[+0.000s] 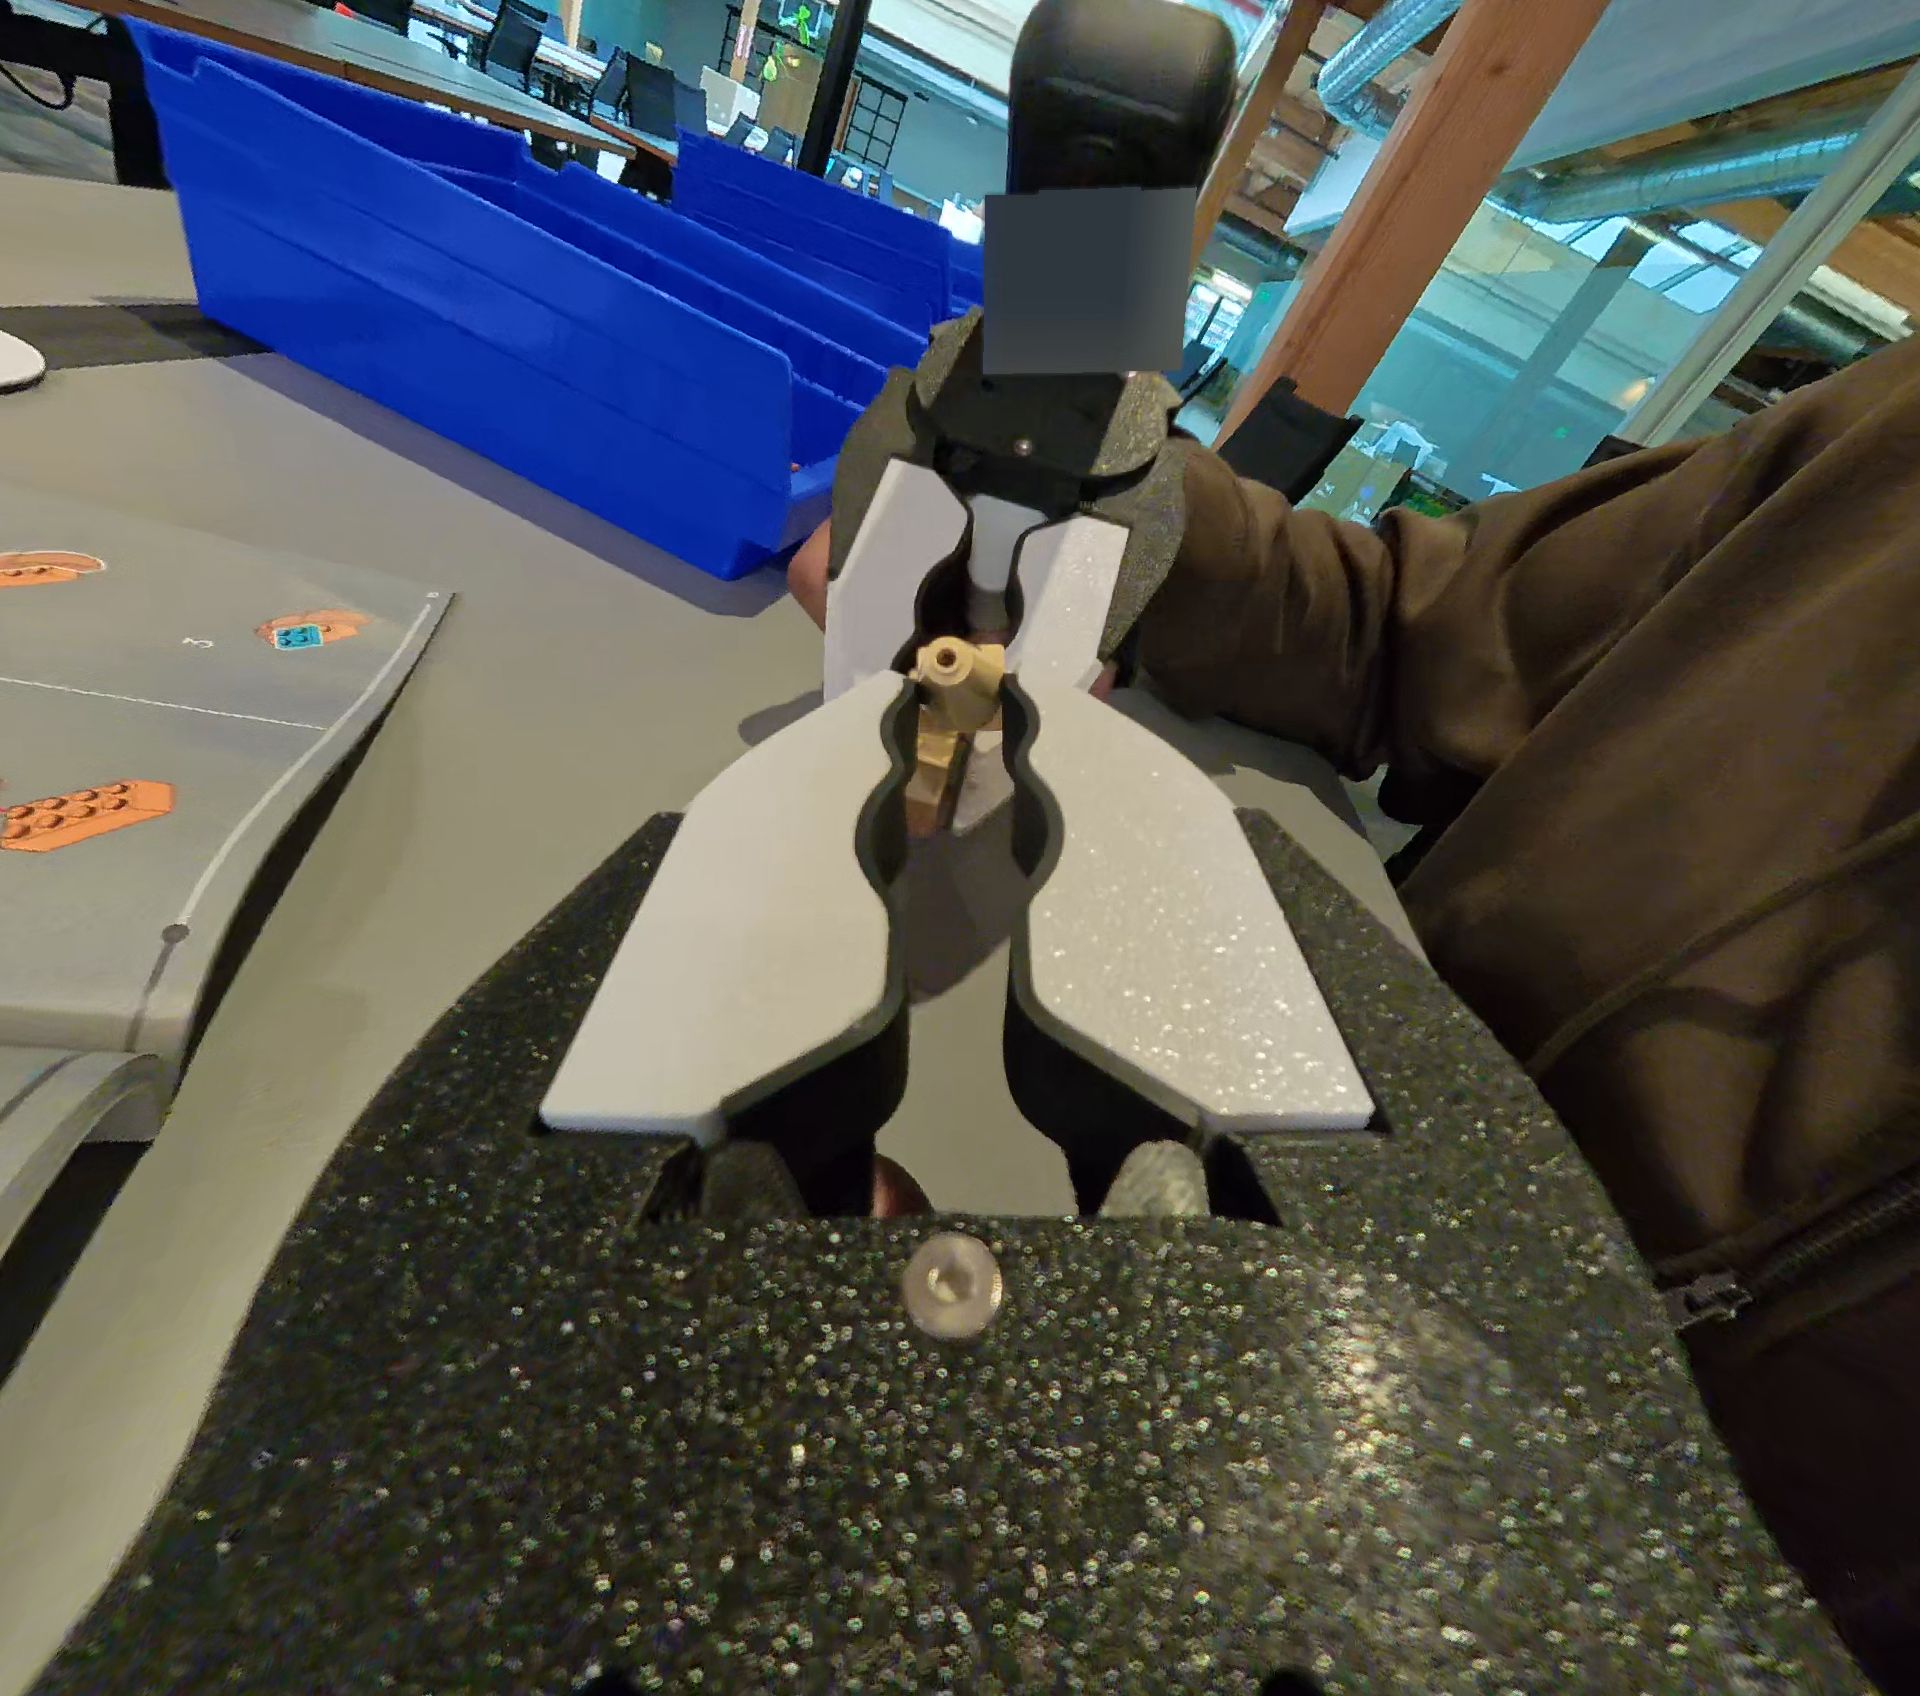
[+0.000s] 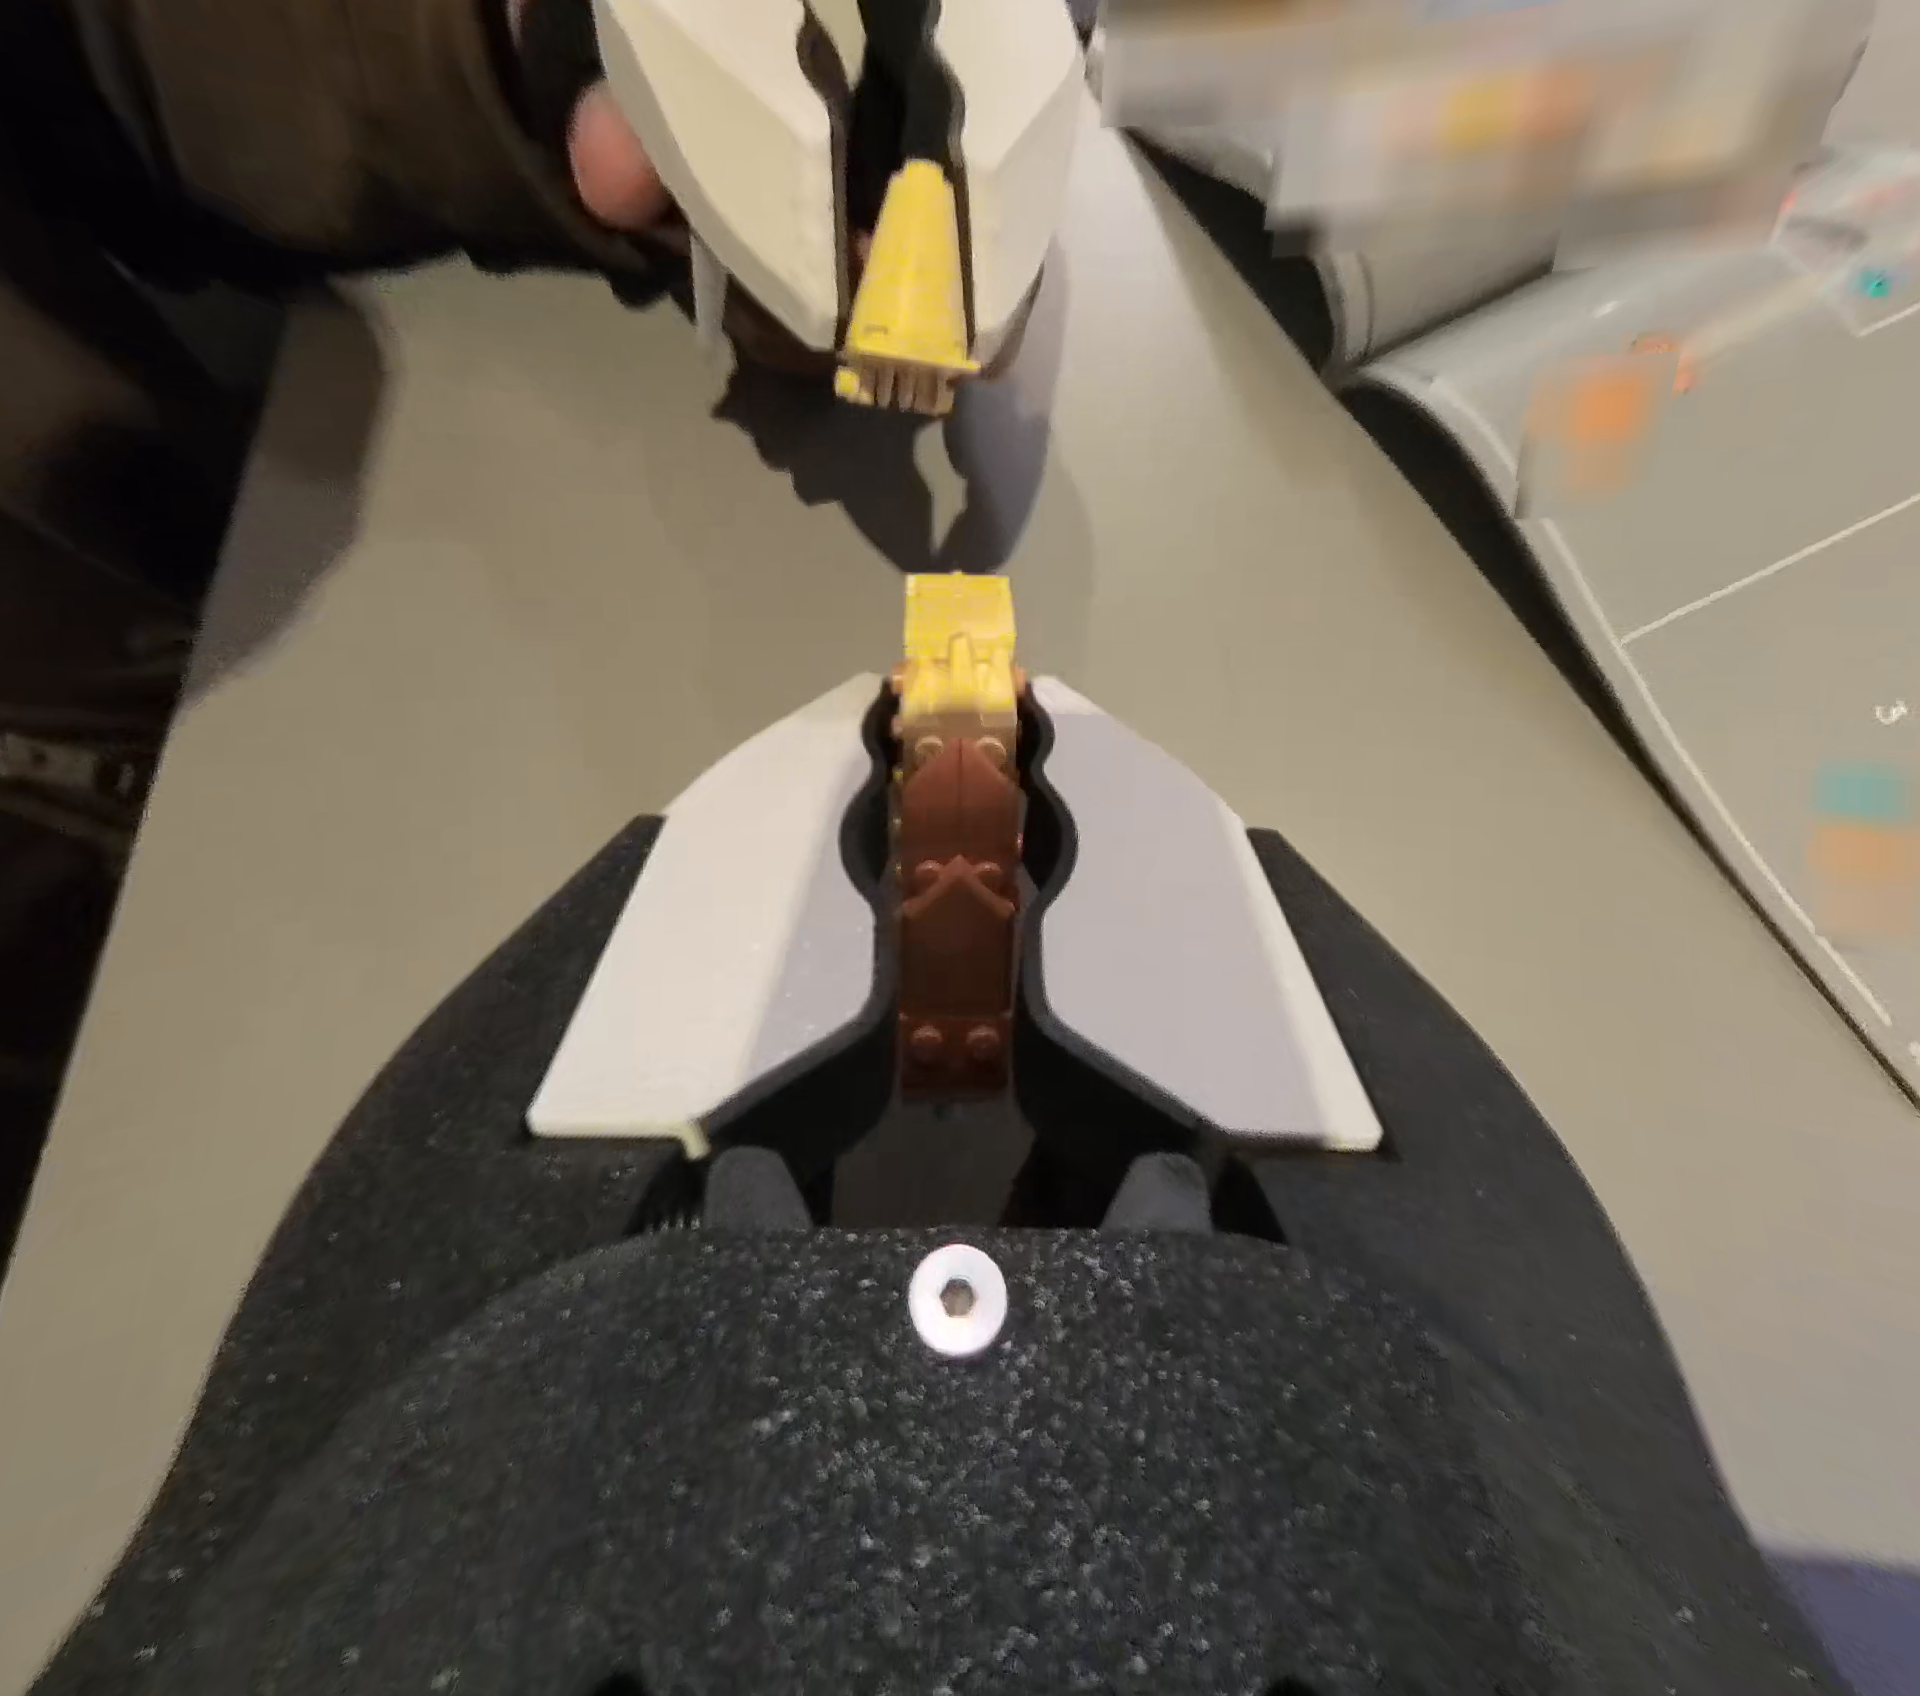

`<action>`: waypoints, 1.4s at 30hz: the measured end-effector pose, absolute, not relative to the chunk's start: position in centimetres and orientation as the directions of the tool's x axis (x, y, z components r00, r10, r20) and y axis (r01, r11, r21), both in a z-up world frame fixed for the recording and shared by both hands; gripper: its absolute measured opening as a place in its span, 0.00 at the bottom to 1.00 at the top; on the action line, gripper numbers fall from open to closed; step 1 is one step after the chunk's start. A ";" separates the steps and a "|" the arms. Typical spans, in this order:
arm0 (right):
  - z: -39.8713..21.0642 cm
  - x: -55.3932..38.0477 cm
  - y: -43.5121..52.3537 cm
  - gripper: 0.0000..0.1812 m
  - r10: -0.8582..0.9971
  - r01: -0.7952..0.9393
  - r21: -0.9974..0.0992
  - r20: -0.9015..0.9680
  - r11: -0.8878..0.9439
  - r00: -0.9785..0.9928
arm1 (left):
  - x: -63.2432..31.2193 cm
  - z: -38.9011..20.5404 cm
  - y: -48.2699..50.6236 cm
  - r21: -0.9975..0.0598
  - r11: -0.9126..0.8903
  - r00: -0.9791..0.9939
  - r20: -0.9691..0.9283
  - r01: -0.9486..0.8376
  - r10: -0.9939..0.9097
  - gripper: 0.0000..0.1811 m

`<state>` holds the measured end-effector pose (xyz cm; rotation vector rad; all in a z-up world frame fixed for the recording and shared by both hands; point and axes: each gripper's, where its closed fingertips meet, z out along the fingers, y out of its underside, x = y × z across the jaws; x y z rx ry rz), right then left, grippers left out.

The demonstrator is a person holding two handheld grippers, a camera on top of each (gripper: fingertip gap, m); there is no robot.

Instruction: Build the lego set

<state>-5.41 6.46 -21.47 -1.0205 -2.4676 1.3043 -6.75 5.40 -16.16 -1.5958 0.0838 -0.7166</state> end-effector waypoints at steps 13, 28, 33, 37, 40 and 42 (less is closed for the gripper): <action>-19.5 -5.6 4.0 0.12 0.556 0.390 -0.892 -0.209 0.228 -0.805 | -6.1 -15.7 5.0 -0.912 -0.171 0.752 0.406 0.374 -0.520 0.08; -19.3 -5.7 4.1 0.12 0.564 0.384 -0.896 -0.204 0.221 -0.800 | -6.0 -15.8 5.0 -0.931 -0.157 0.776 0.361 0.328 -0.518 0.08; -19.4 -5.7 4.1 0.12 0.573 0.389 -0.891 -0.197 0.234 -0.796 | -5.9 -15.9 5.0 -0.948 -0.141 0.801 0.316 0.285 -0.509 0.08; -19.5 -5.8 4.2 0.12 0.583 0.399 -0.884 -0.196 0.243 -0.788 | -6.0 -16.0 5.1 -0.959 -0.129 0.819 0.284 0.253 -0.500 0.08; -19.6 -5.8 4.2 0.12 0.587 0.403 -0.881 -0.193 0.250 -0.786 | -5.9 -16.0 5.1 -0.969 -0.112 0.835 0.246 0.219 -0.493 0.08; -19.7 -5.7 4.1 0.12 0.588 0.404 -0.878 -0.190 0.256 -0.786 | -5.9 -16.0 5.1 -0.974 -0.105 0.844 0.226 0.200 -0.487 0.08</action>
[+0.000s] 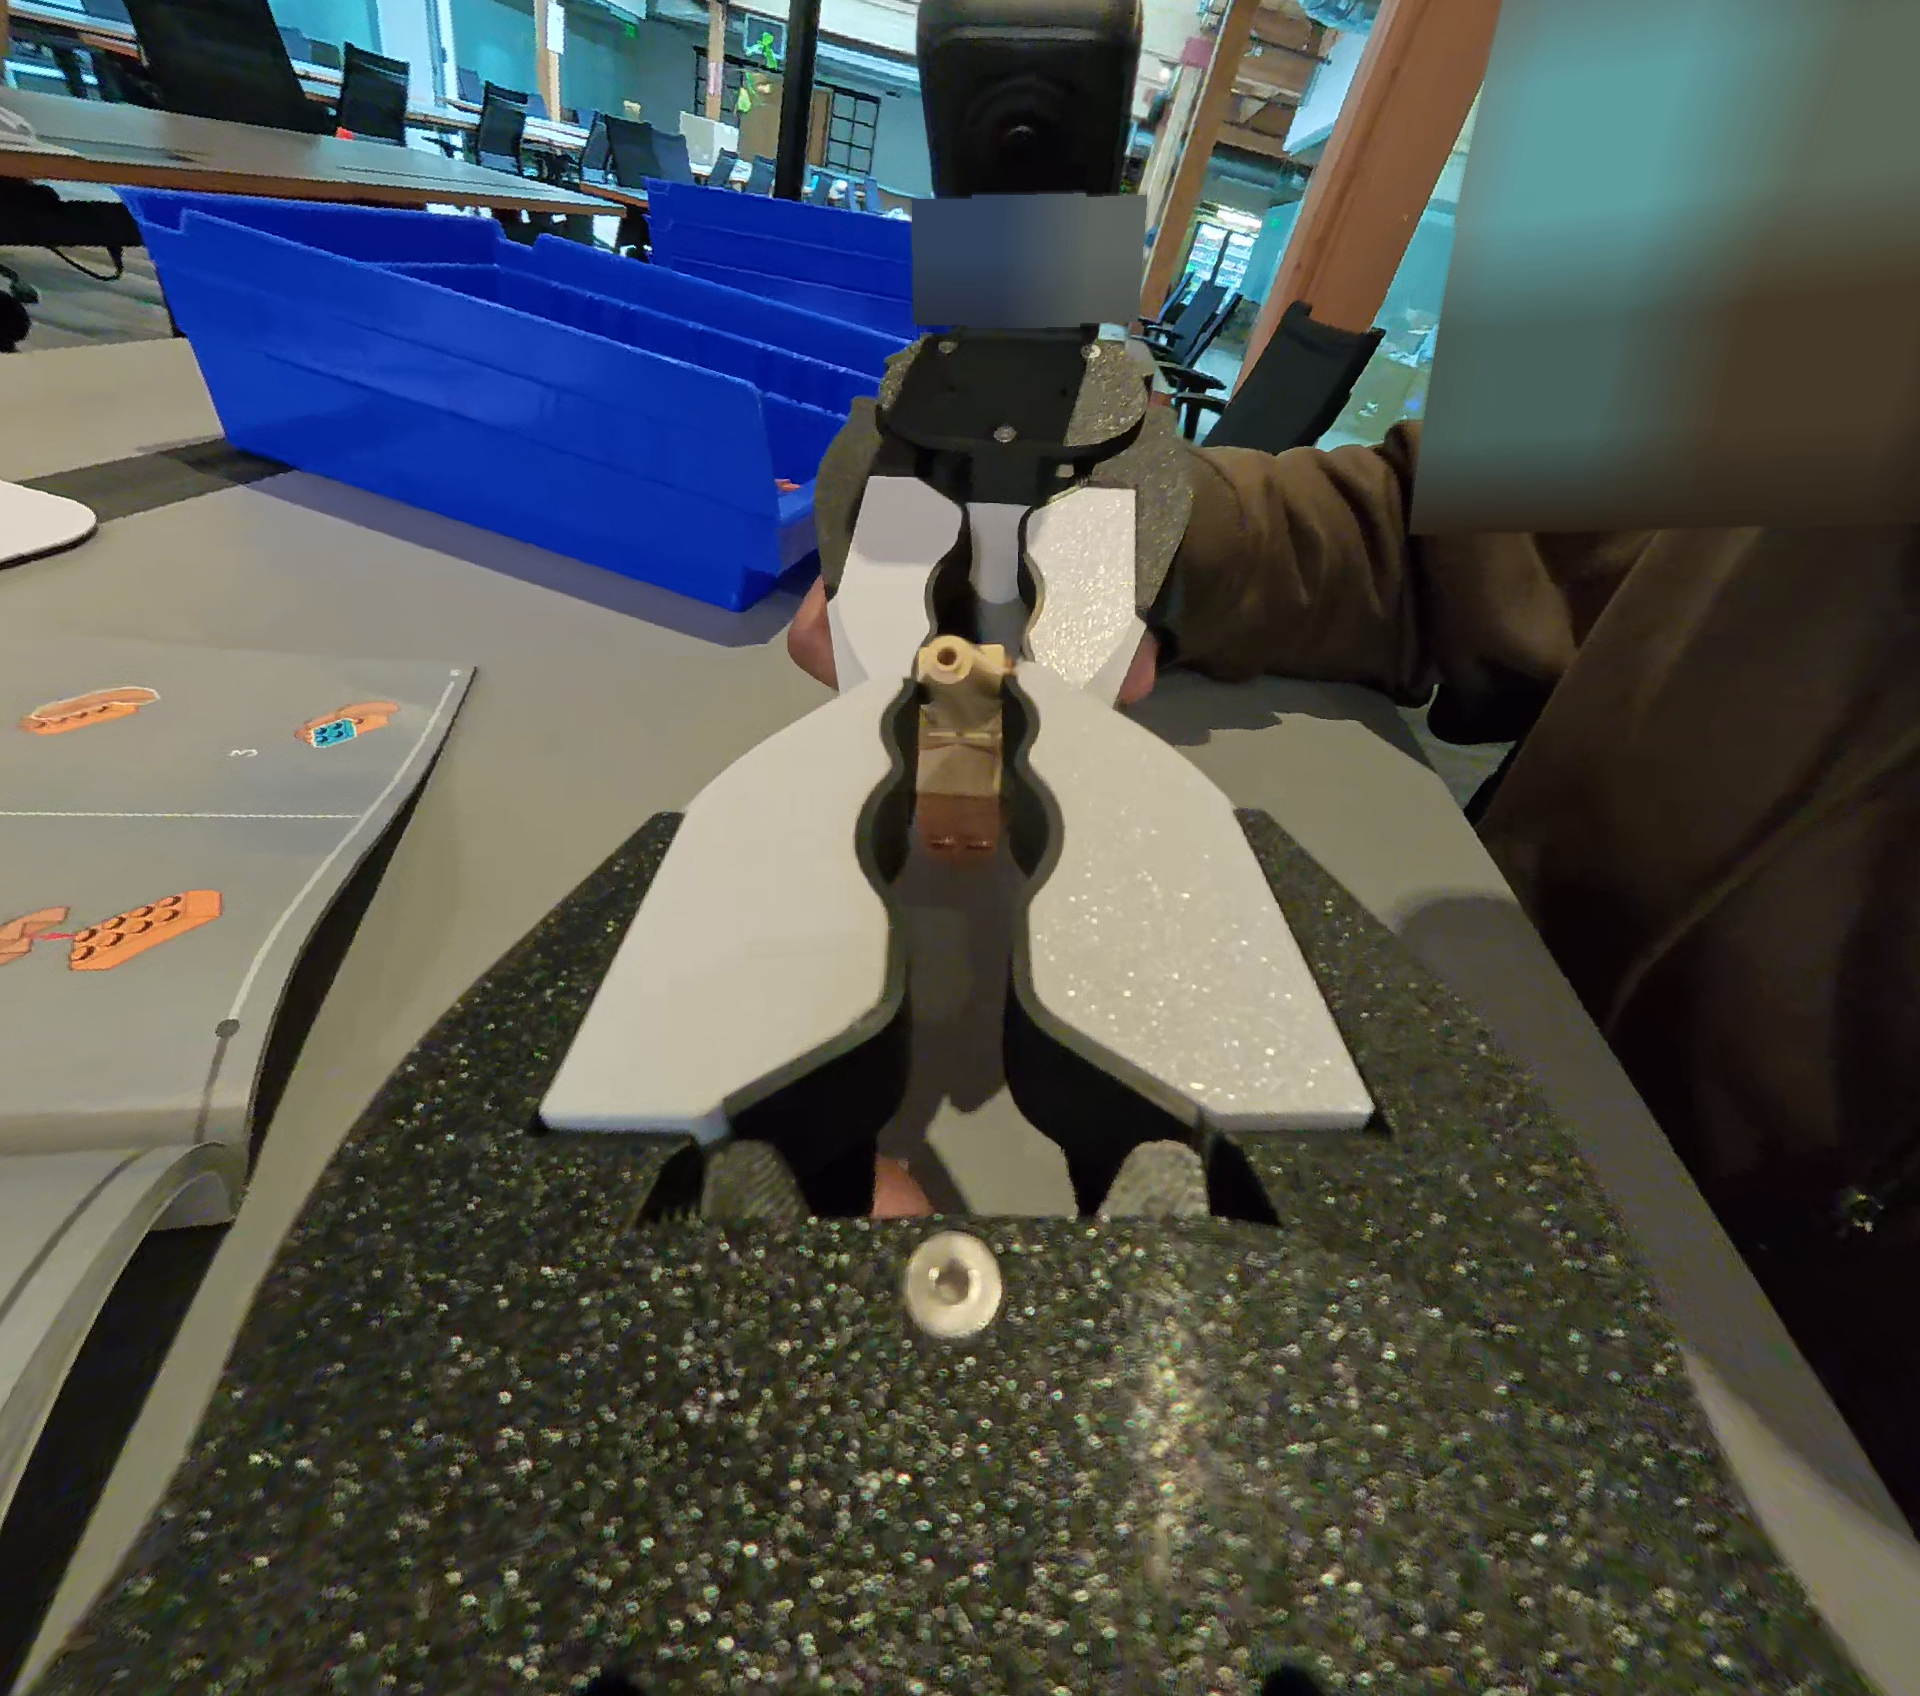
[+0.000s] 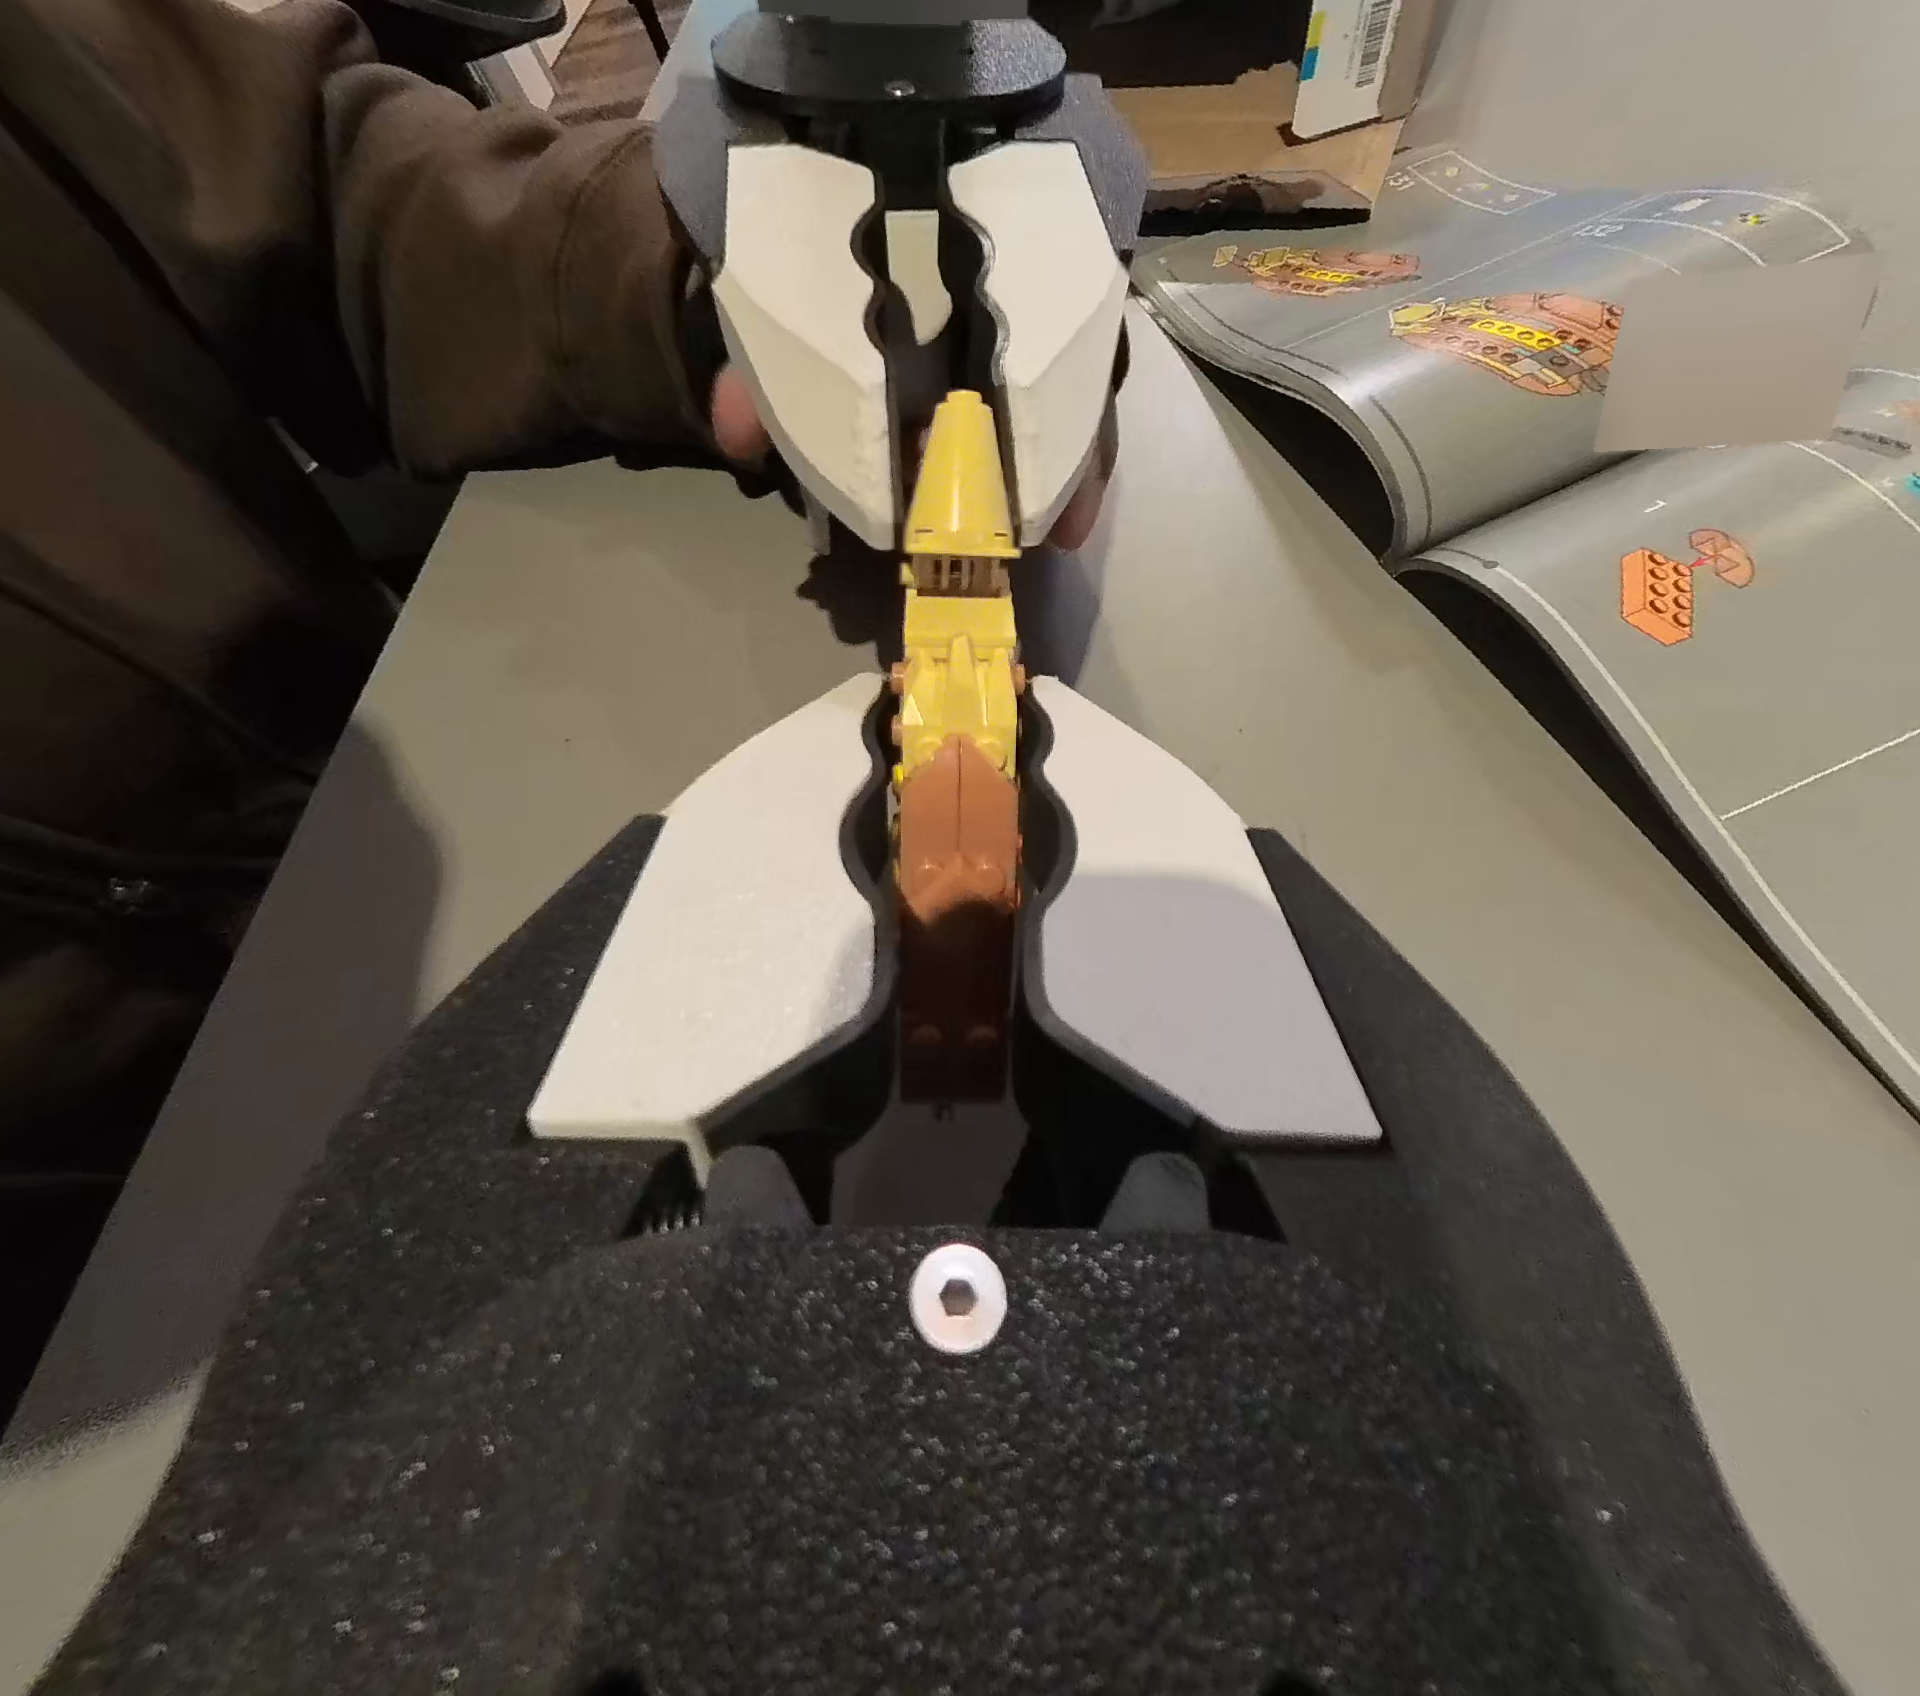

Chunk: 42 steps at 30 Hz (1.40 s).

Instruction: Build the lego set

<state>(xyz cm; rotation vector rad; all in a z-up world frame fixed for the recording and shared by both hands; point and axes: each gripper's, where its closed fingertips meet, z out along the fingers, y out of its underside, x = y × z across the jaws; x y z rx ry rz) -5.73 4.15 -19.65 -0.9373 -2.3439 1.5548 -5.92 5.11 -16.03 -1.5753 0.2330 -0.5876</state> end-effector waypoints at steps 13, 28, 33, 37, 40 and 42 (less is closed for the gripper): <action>-20.0 -5.6 4.1 0.12 0.587 0.405 -0.871 -0.180 0.278 -0.789 | -5.8 -16.6 5.0 -0.986 -0.120 0.858 0.162 0.118 -0.487 0.08; -19.2 -5.9 4.0 0.11 0.598 0.377 -0.894 -0.169 0.241 -0.783 | -5.8 -16.1 5.1 -0.970 -0.114 0.836 0.242 0.213 -0.493 0.08; -19.1 -5.9 4.0 0.11 0.597 0.373 -0.899 -0.173 0.229 -0.784 | -5.8 -16.0 5.1 -0.968 -0.111 0.833 0.249 0.223 -0.494 0.08; -19.1 -5.9 3.9 0.11 0.594 0.371 -0.901 -0.175 0.225 -0.785 | -5.7 -15.9 5.1 -0.969 -0.107 0.832 0.248 0.225 -0.496 0.09; -19.1 -5.8 3.9 0.11 0.592 0.370 -0.902 -0.177 0.223 -0.786 | -5.6 -15.9 5.1 -0.971 -0.106 0.834 0.239 0.216 -0.497 0.09; -19.0 -5.9 3.9 0.11 0.591 0.367 -0.904 -0.175 0.221 -0.787 | -5.6 -15.8 5.1 -0.972 -0.102 0.836 0.235 0.213 -0.496 0.09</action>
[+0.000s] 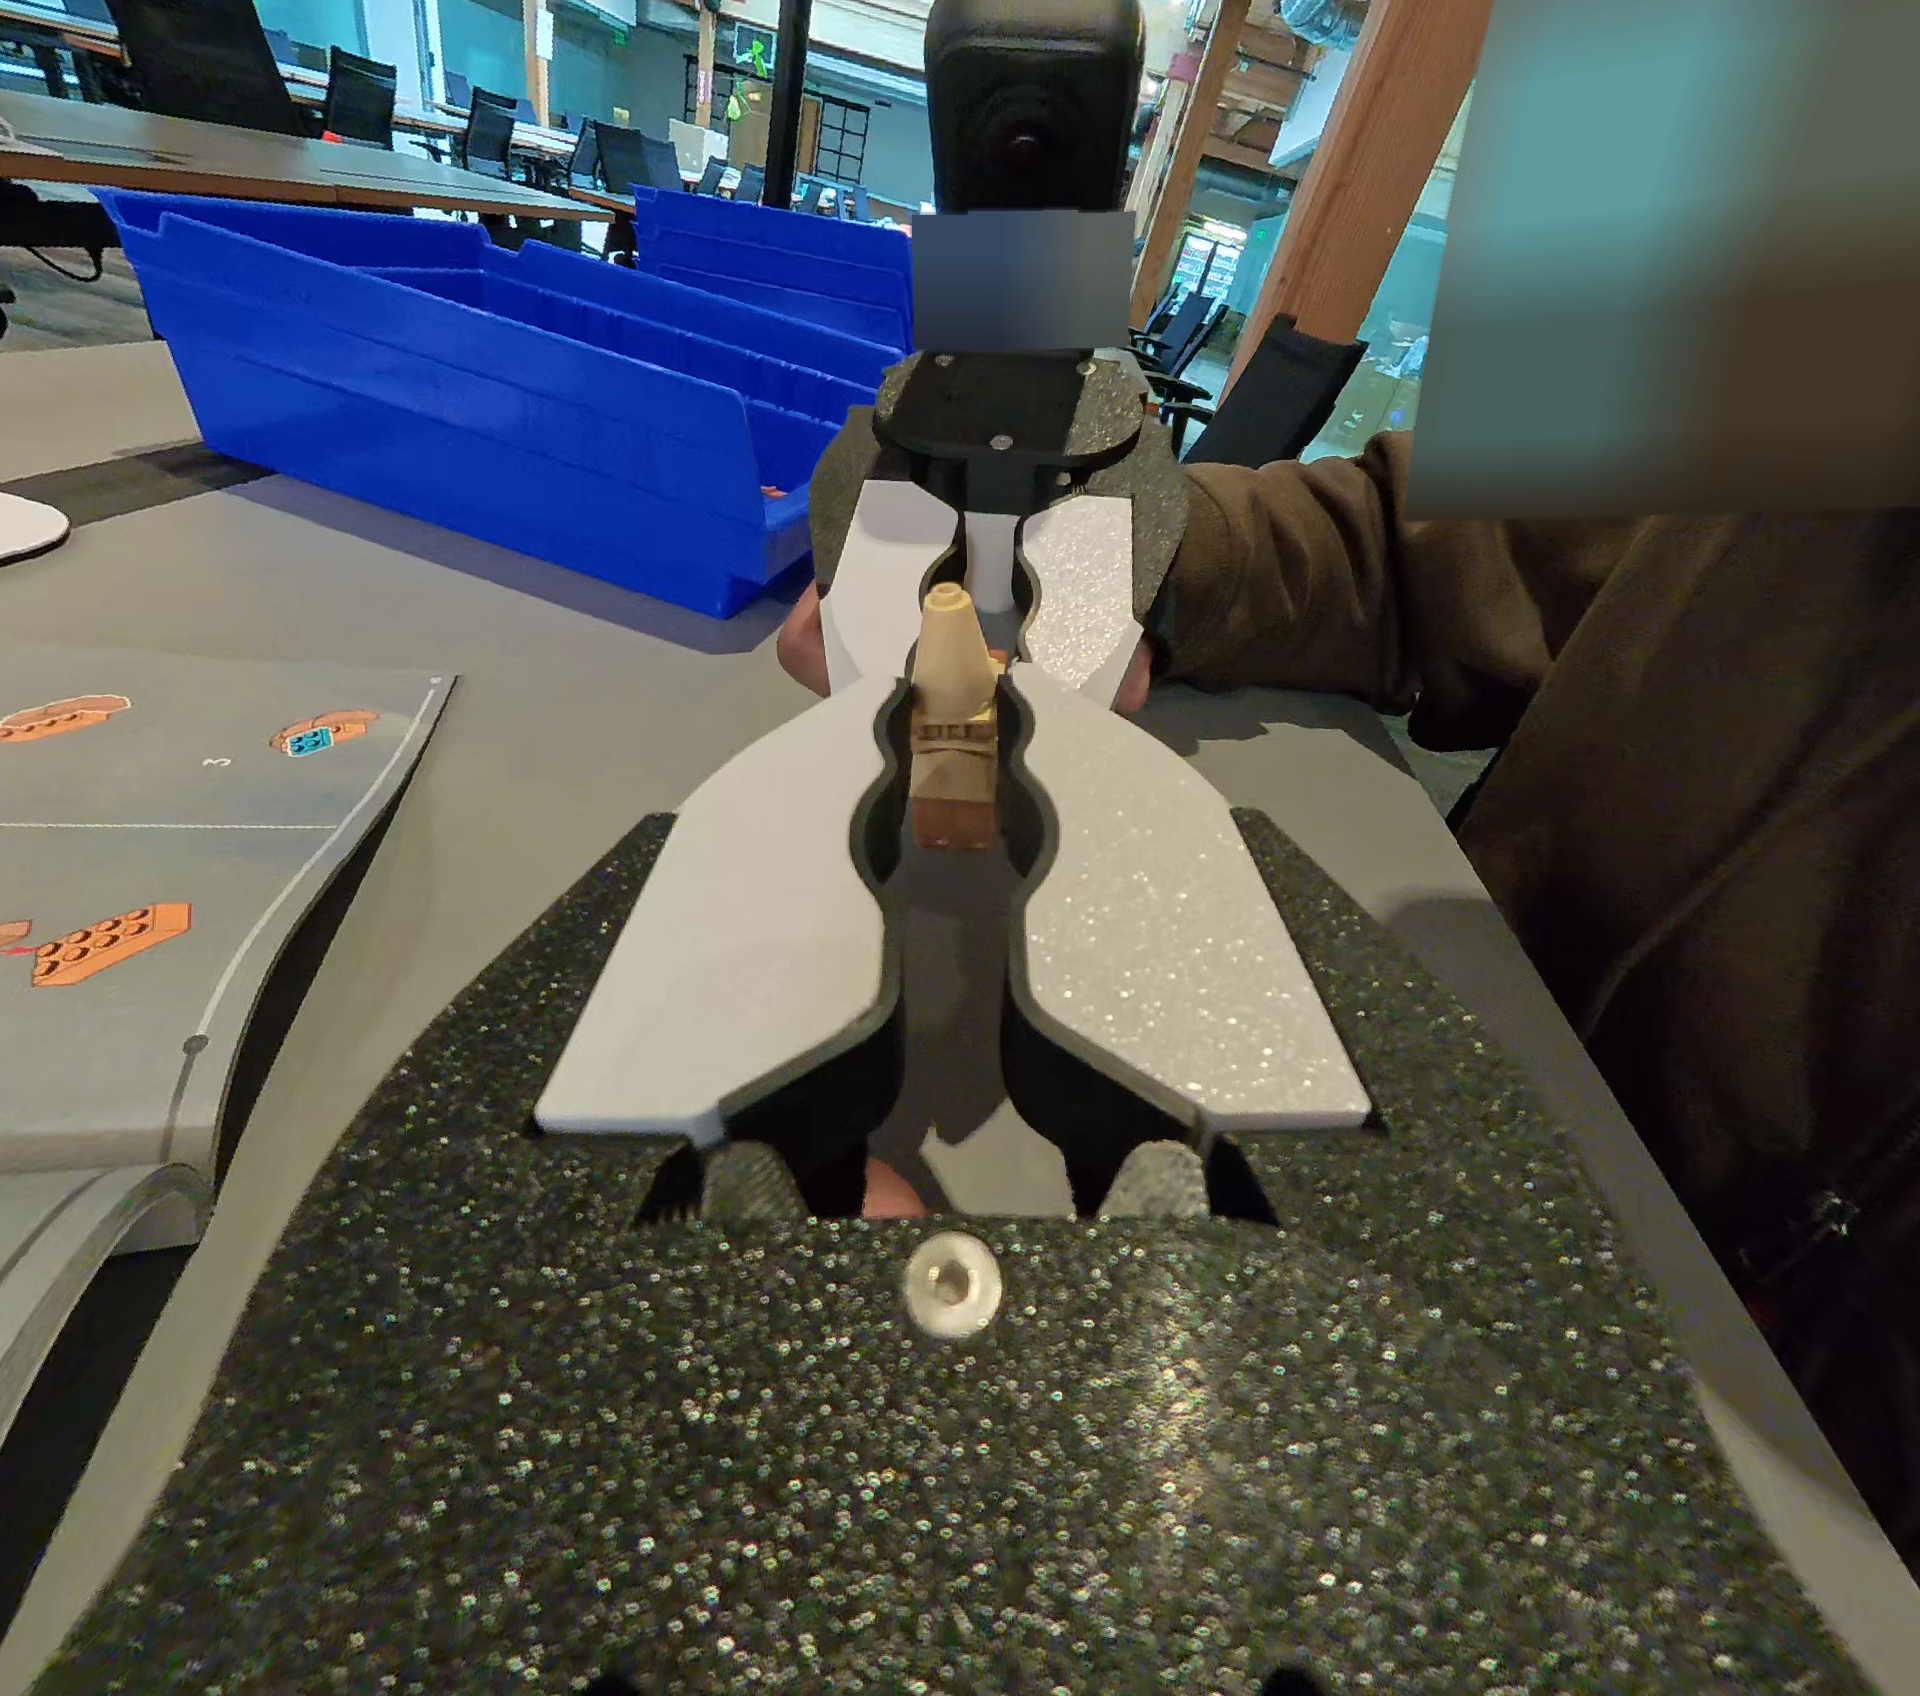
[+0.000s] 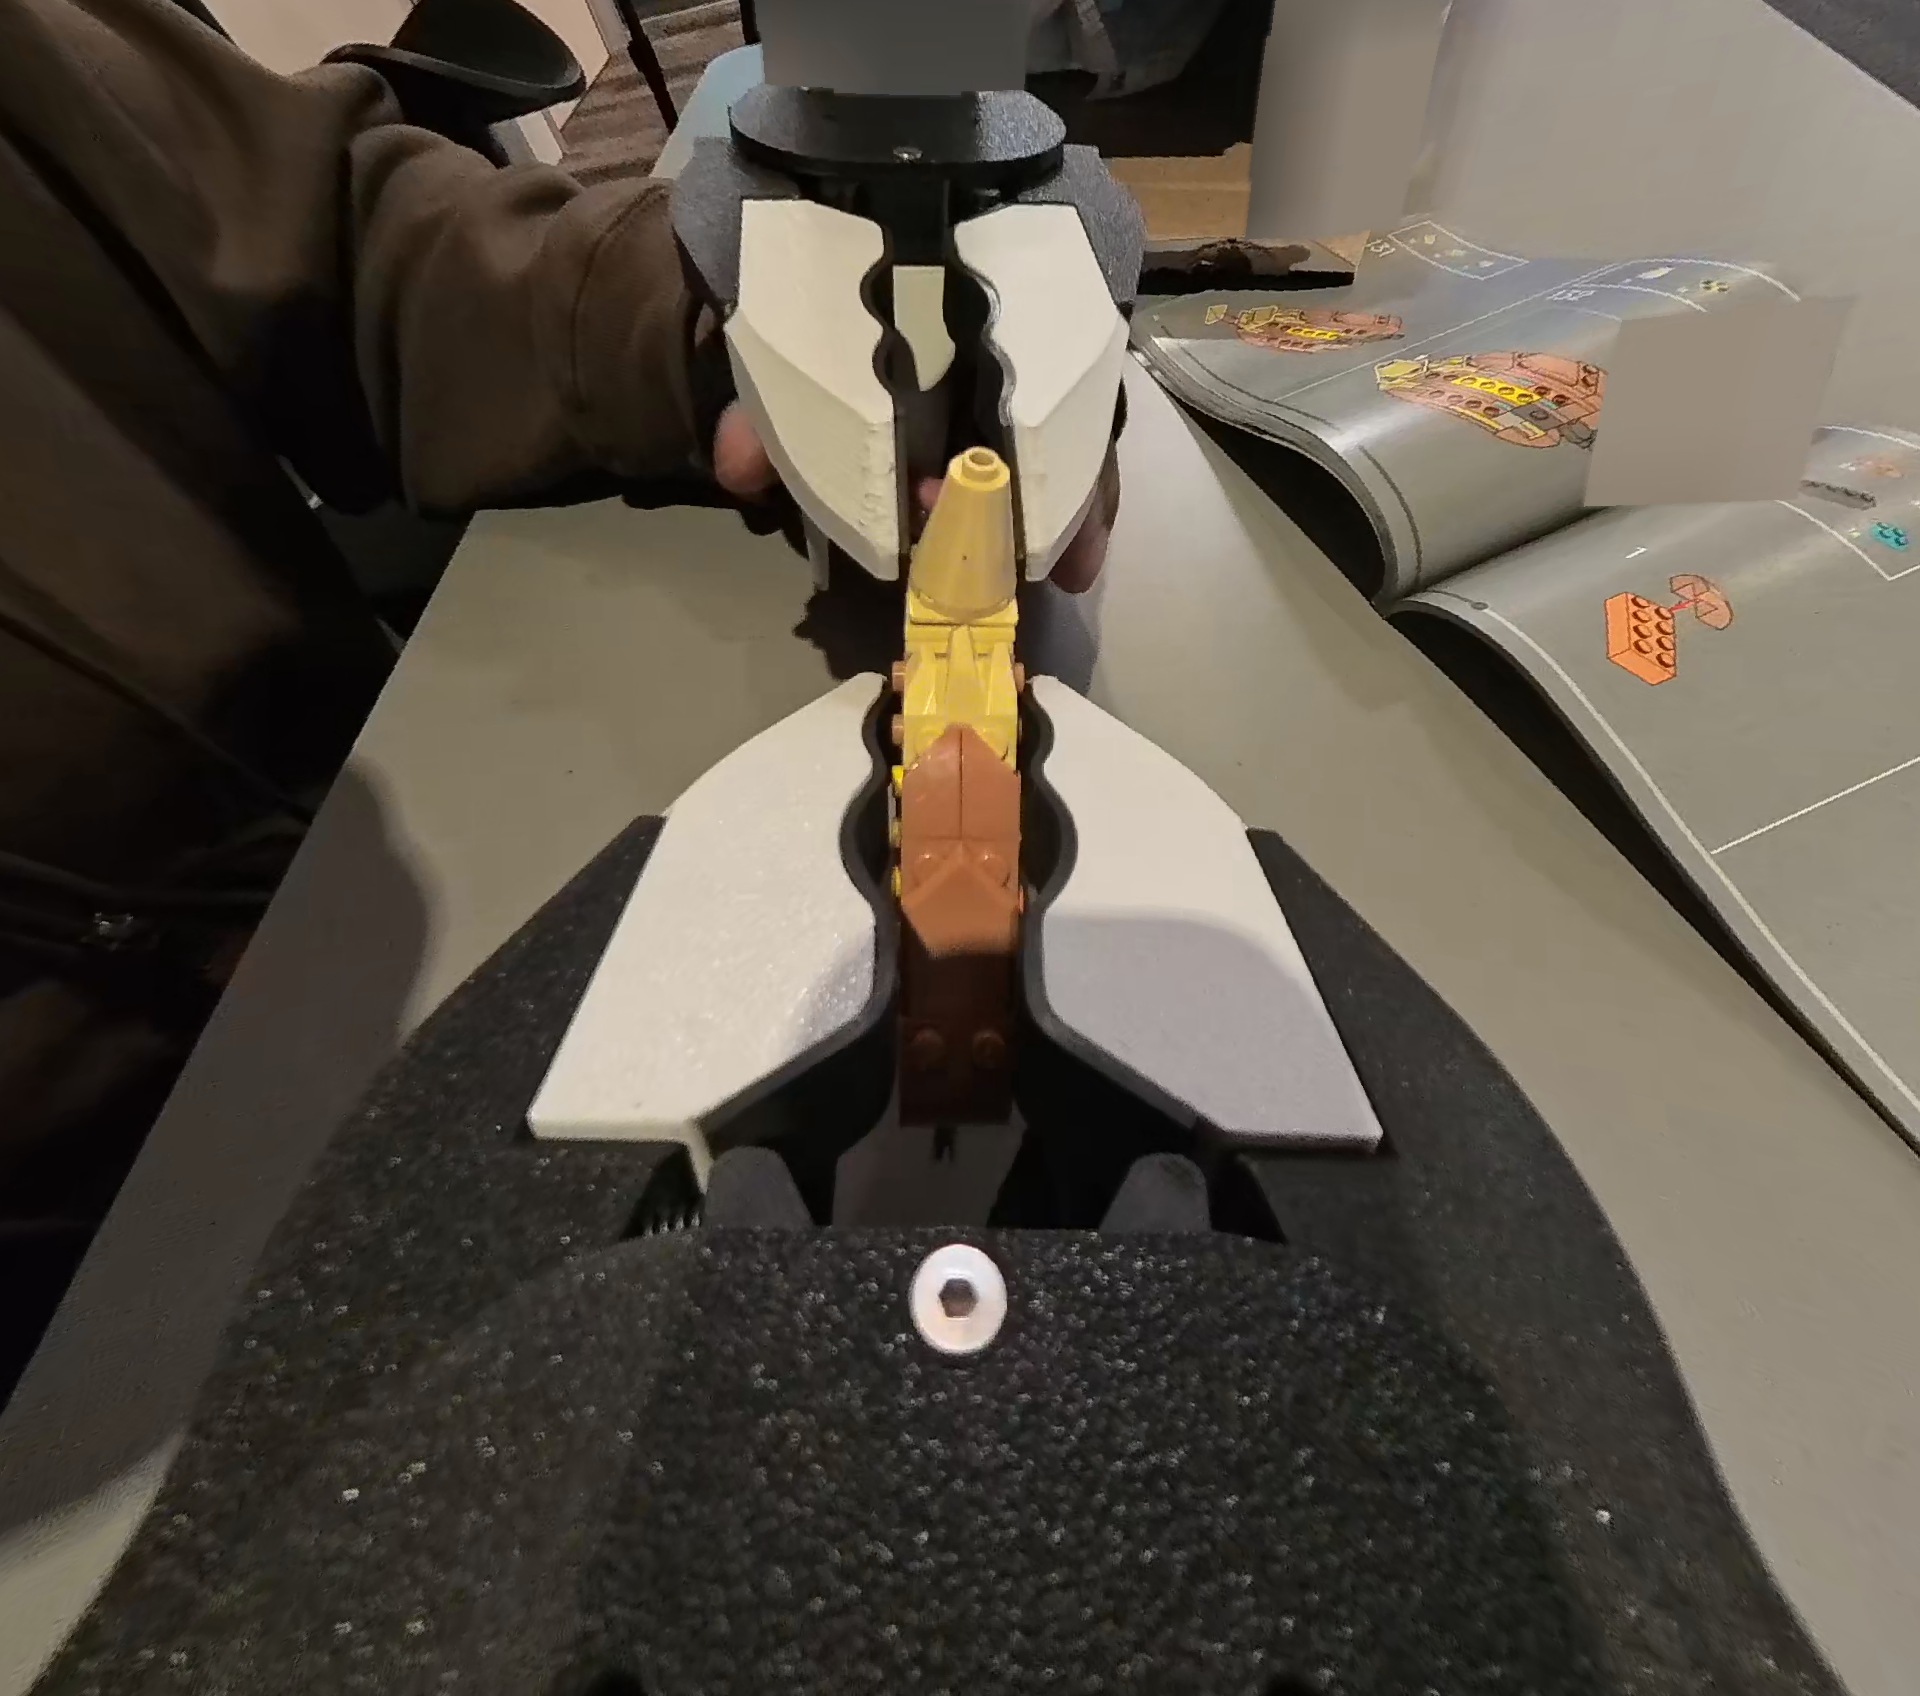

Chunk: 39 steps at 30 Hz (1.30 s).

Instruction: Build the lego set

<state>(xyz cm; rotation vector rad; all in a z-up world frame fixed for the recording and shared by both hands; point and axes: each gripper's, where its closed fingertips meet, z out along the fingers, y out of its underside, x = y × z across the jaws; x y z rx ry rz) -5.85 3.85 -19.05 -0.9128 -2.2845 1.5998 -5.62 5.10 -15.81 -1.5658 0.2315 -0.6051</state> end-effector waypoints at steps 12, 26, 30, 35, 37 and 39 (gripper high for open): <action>-19.1 -5.7 3.5 0.12 0.581 0.344 -0.911 -0.157 0.228 -0.799 | -5.5 -15.7 5.2 -0.973 -0.098 0.837 0.228 0.207 -0.497 0.10; -18.4 -5.6 3.2 0.12 0.560 0.329 -0.928 -0.181 0.175 -0.808 | -5.2 -15.1 5.1 -0.958 -0.082 0.799 0.274 0.274 -0.535 0.09; -17.8 -5.6 3.1 0.12 0.553 0.313 -0.940 -0.189 0.138 -0.812 | -5.2 -14.4 5.2 -0.920 -0.076 0.744 0.357 0.383 -0.565 0.09; -17.2 -5.8 3.1 0.12 0.550 0.318 -0.945 -0.223 0.082 -0.805 | -5.4 -13.7 5.3 -0.876 -0.063 0.693 0.420 0.478 -0.586 0.09; -17.1 -5.9 3.1 0.12 0.555 0.322 -0.944 -0.229 0.075 -0.800 | -5.3 -13.7 5.3 -0.876 -0.059 0.692 0.419 0.480 -0.588 0.09; -17.0 -5.9 3.1 0.11 0.552 0.325 -0.944 -0.239 0.061 -0.799 | -5.3 -13.6 5.2 -0.875 -0.050 0.692 0.415 0.481 -0.590 0.09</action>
